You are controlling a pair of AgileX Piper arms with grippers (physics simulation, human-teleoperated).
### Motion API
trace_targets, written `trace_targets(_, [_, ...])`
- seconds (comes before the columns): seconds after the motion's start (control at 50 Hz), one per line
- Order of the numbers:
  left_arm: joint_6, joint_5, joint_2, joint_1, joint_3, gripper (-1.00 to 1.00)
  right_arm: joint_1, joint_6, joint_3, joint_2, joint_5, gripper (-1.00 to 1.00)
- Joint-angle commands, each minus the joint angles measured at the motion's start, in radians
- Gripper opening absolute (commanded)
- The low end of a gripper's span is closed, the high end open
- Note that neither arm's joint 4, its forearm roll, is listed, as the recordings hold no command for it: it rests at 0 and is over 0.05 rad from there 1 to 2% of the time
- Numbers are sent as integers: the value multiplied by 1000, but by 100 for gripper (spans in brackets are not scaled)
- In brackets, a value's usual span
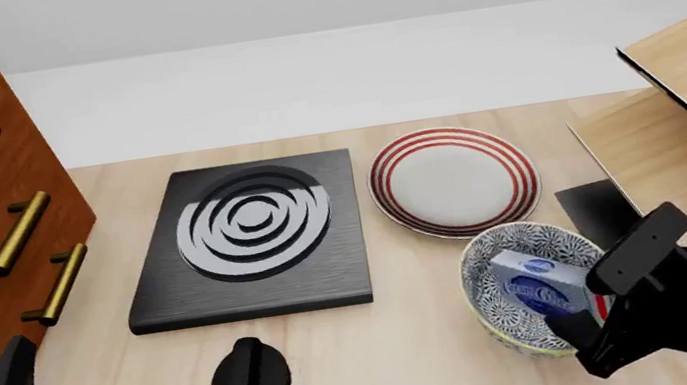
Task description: Pick up the cream cheese and put it in the bowl.
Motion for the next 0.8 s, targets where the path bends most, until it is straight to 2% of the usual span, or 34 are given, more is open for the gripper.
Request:
trace_targets(0.02, [0,0,0,0,0,100,11,7,-13,-15,25,100])
trace_targets(0.2, [0,0,0,0,0,100,13,4,-31,-34,55,100])
trace_targets(0.8, [0,0,0,0,0,100,46,7,-179,-197,249,100])
